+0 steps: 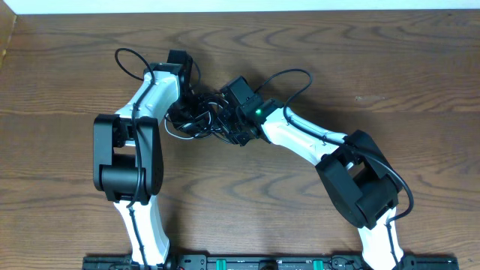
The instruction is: Untangle cables
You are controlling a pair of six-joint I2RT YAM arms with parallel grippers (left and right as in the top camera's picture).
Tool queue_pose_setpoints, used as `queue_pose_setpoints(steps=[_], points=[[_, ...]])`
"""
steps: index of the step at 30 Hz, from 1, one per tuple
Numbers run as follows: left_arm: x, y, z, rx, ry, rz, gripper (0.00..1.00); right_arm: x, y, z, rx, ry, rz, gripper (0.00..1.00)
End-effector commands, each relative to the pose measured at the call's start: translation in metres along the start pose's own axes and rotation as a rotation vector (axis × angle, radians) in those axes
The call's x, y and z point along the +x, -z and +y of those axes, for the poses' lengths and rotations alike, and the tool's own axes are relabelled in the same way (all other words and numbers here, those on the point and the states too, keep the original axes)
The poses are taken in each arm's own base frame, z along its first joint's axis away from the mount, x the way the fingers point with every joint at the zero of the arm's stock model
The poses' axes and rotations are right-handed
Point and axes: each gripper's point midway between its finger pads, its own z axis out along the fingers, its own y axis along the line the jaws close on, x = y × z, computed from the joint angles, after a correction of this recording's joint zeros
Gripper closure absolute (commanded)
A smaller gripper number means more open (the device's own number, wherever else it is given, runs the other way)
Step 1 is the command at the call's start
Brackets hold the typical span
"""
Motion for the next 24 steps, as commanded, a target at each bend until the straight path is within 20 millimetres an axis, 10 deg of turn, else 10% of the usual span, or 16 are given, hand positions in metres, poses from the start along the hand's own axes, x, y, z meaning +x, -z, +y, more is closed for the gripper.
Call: queue_pose_setpoints(steps=[1, 15, 24], points=[[0.0, -0.004, 0.004, -0.012, 0.02, 0.01, 0.92, -0.003, -0.005, -0.003, 0.009, -0.021, -0.046, 0.65], [0.0, -0.004, 0.004, -0.012, 0.021, 0.01, 0.92, 0.014, -0.009, -0.006, 0.019, -0.049, -0.065, 0.63], [0.0, -0.004, 0.004, -0.012, 0.021, 0.01, 0.92, -0.006, -0.007, -0.018, 0.064, -0.044, -0.206, 0.93]])
